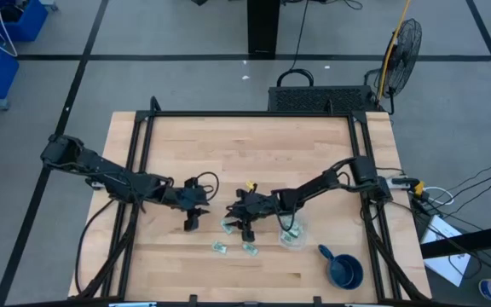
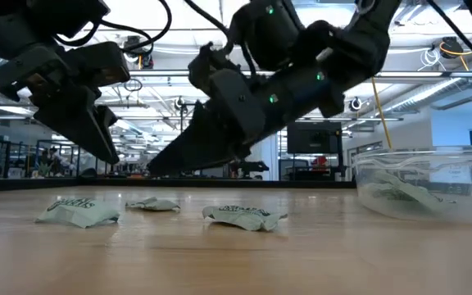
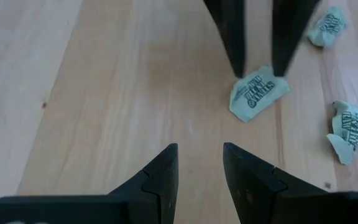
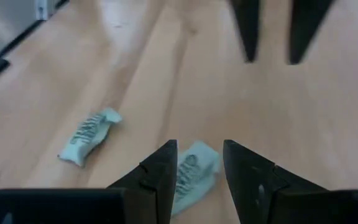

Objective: Pick and place Stevia / Truvia into bins
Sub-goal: Put the stevia packet into the transparent container

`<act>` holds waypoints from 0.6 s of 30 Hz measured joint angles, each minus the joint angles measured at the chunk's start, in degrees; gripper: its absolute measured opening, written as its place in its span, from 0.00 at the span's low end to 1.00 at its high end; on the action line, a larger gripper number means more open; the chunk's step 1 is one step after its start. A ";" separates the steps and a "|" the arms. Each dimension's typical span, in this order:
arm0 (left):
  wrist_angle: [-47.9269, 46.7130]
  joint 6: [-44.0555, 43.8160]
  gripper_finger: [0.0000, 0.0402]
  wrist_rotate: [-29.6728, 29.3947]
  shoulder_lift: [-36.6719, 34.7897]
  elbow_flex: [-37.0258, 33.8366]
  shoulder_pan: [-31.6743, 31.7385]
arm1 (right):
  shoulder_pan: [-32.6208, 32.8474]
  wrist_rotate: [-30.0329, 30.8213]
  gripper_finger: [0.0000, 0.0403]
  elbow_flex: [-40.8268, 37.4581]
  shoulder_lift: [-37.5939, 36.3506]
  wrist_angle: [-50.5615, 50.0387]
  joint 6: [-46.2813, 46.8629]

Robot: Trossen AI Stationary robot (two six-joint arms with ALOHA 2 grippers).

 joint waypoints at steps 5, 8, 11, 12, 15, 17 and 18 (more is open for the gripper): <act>-0.04 0.45 0.33 0.01 0.00 0.00 0.48 | -0.89 -0.85 0.31 -0.02 2.50 0.65 0.99; -0.02 1.16 0.33 -0.01 0.00 0.00 0.48 | -1.25 -0.82 0.31 0.00 3.41 3.12 0.99; -0.03 1.18 0.33 0.01 0.00 0.00 0.48 | -1.45 -1.06 0.31 -0.07 4.94 4.93 0.91; -0.04 1.18 0.33 0.00 0.00 0.00 0.48 | -1.52 -1.83 0.31 0.03 5.14 4.79 0.97; -0.09 1.14 0.33 0.01 0.00 0.00 0.48 | -1.56 -3.34 0.31 0.11 6.25 5.59 0.94; -0.21 1.14 0.33 0.00 0.00 0.00 0.48 | -1.49 -3.47 0.31 0.11 6.53 5.38 0.66; -0.28 1.14 0.33 0.00 0.00 0.00 0.48 | -1.38 -3.27 0.30 0.13 6.65 5.07 0.05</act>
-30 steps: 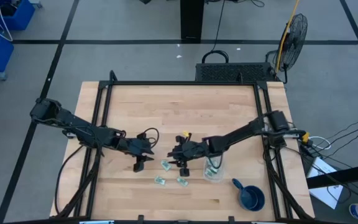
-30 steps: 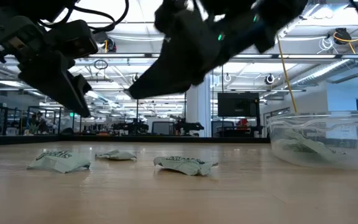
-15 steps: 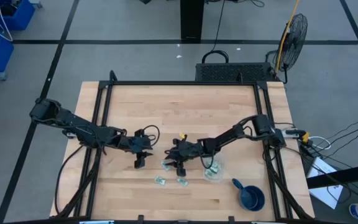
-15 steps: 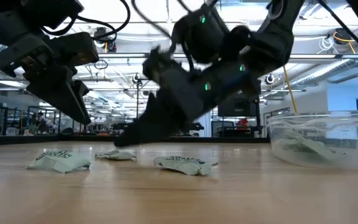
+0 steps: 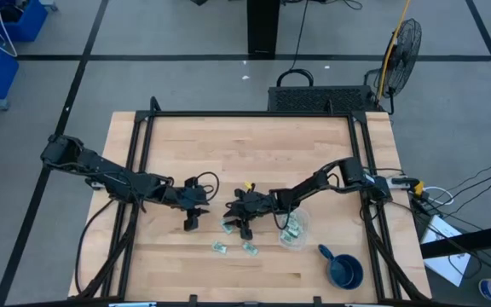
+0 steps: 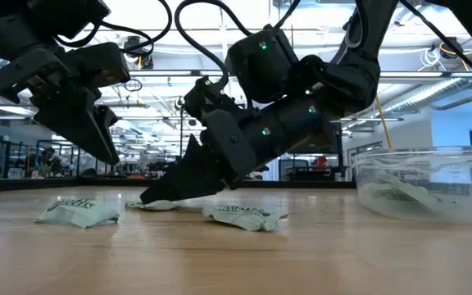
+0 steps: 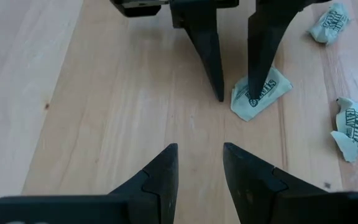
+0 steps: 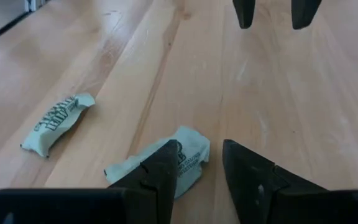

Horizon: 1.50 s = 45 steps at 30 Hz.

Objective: Pick and place Stevia / Truvia into bins
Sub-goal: Put the stevia packet into the transparent container

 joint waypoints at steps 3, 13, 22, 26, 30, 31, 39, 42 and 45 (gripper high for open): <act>-0.03 0.17 0.33 0.01 0.00 0.00 0.00 | 0.16 0.38 0.25 0.00 0.09 0.04 -1.95; -0.39 0.39 0.33 -0.01 0.00 0.00 0.00 | 0.65 -0.73 0.02 -0.26 -7.01 -10.00 -0.39; -1.09 -0.02 0.33 -0.03 -0.02 0.00 0.00 | 8.96 10.31 0.01 -0.17 -30.00 -46.62 5.77; -0.68 -0.06 0.33 -0.03 -0.02 0.00 0.00 | 13.48 16.21 0.00 -0.15 -36.74 -65.46 20.93; -0.14 -0.07 0.33 -0.06 -0.02 0.00 0.00 | 16.90 17.79 0.00 -0.17 -38.33 -78.21 34.56; 0.28 -0.07 0.33 -0.08 -0.02 0.00 0.00 | 17.43 17.95 0.00 -0.26 -38.34 -80.07 36.55; 2.18 -0.23 0.33 -0.54 -0.02 0.00 0.00 | 17.54 18.72 0.10 -6.21 -38.29 -77.26 41.62; 2.16 -0.28 0.33 -0.56 -0.02 0.00 0.00 | 16.78 18.71 0.17 -8.06 -38.29 -77.53 41.38; 2.17 -0.21 0.33 -0.56 -0.02 0.00 0.00 | 15.81 18.79 0.21 -8.08 -39.59 -78.14 40.47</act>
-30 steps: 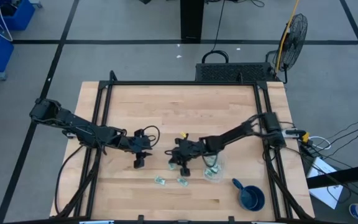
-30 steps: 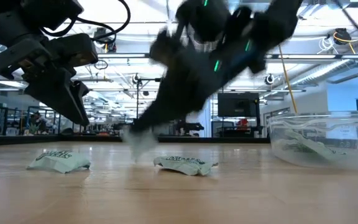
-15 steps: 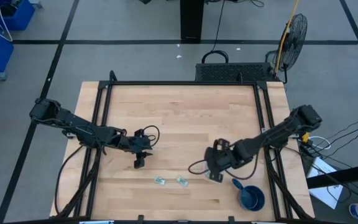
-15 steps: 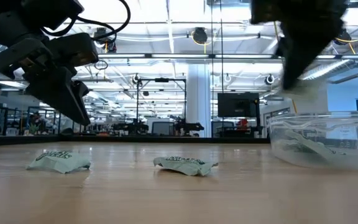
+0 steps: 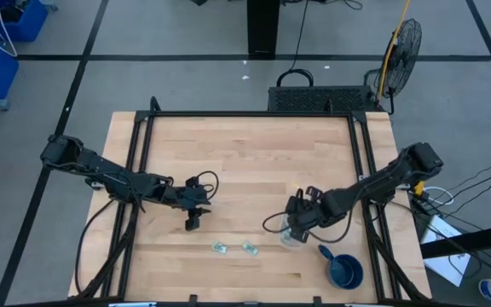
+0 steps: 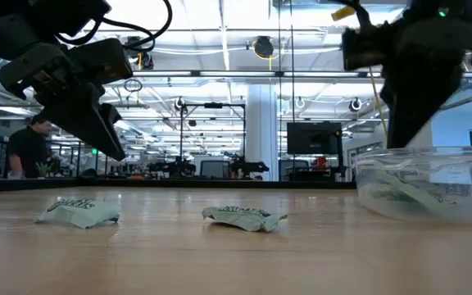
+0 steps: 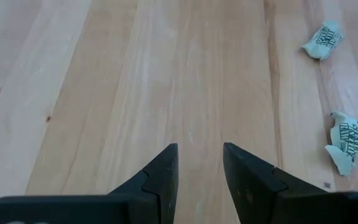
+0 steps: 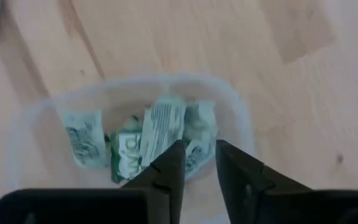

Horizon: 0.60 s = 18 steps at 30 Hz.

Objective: Pick and place Stevia / Truvia into bins
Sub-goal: Put the stevia packet into the transparent container

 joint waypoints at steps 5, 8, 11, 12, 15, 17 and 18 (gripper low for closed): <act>0.01 -0.07 0.33 0.37 0.00 0.00 0.00 | -1.43 0.51 0.22 0.56 -4.57 5.80 -5.18; 0.06 -0.40 0.33 3.58 0.00 0.00 -0.16 | -2.07 0.56 0.22 0.67 -6.75 14.98 -10.68; 0.21 0.42 0.33 9.68 0.00 0.00 -1.13 | -2.43 0.70 0.22 0.67 -7.23 24.73 -19.15; 0.56 0.58 0.33 11.43 0.00 0.00 -1.66 | -2.43 0.70 0.22 0.67 -7.21 27.52 -22.24; 2.48 0.19 0.33 14.21 0.00 0.00 -3.76 | -2.41 1.82 0.22 -0.45 -7.21 37.73 -30.40; 3.98 0.14 0.33 14.38 0.00 0.00 -5.60 | -2.43 1.91 0.22 -1.84 -7.21 43.73 -34.27; 4.83 0.15 0.33 14.38 0.03 0.00 -6.52 | -2.43 1.88 0.22 -2.67 -7.20 46.70 -36.06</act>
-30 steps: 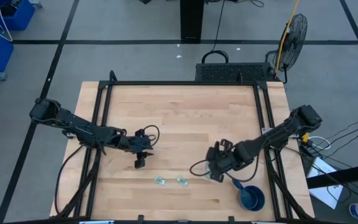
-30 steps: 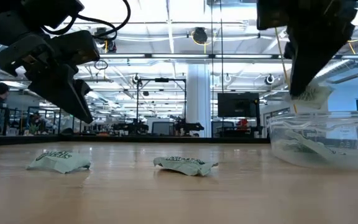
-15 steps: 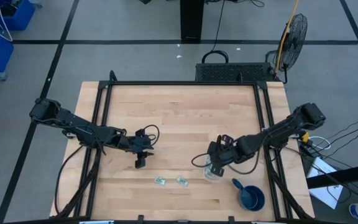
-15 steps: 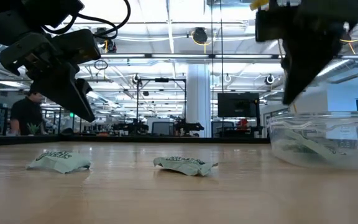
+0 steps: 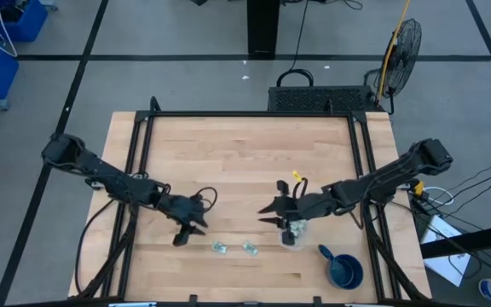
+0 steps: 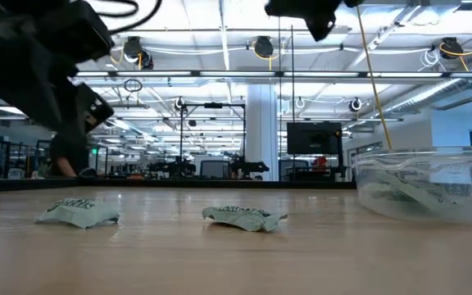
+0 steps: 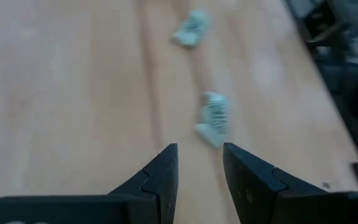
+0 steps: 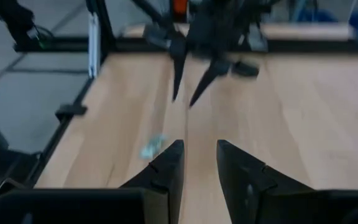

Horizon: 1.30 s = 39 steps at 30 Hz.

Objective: Pick and place Stevia / Truvia into bins
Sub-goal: Put the stevia packet into the transparent container

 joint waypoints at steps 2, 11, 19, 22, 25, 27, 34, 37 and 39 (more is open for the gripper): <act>1.65 0.00 0.33 0.01 0.49 0.00 -1.74 | -0.02 -0.01 0.22 -1.89 0.04 6.04 -3.11; 8.72 -11.14 0.33 -3.27 6.75 0.00 -5.31 | -0.02 -0.09 0.22 -12.04 0.04 27.06 -6.51; 14.18 -21.05 0.33 -4.34 13.17 0.00 -5.09 | -1.01 -0.12 0.22 -15.85 -1.94 40.12 -8.50; 15.29 -23.21 0.33 -3.25 16.66 0.00 -5.02 | -1.18 -0.17 0.22 -15.76 -5.01 34.38 -7.92; 17.93 -24.26 0.33 -3.26 19.44 0.02 -4.85 | -1.49 0.22 0.22 -15.83 -7.97 28.31 -7.62; 19.79 -24.30 0.33 -3.23 20.44 0.07 -4.68 | -1.89 2.05 0.22 -15.84 -9.99 26.06 -7.36; 23.33 -24.14 0.33 -3.23 21.04 0.00 -4.43 | -3.36 6.10 0.22 -15.81 -13.68 18.37 -7.54; 23.06 -23.56 0.33 -3.61 21.72 -0.01 -4.43 | -3.41 5.88 0.22 -15.81 -13.72 17.33 -7.54; 23.16 -22.57 0.33 -3.63 22.02 0.00 -4.43 | -3.39 5.84 0.22 -15.81 -13.71 17.24 -7.55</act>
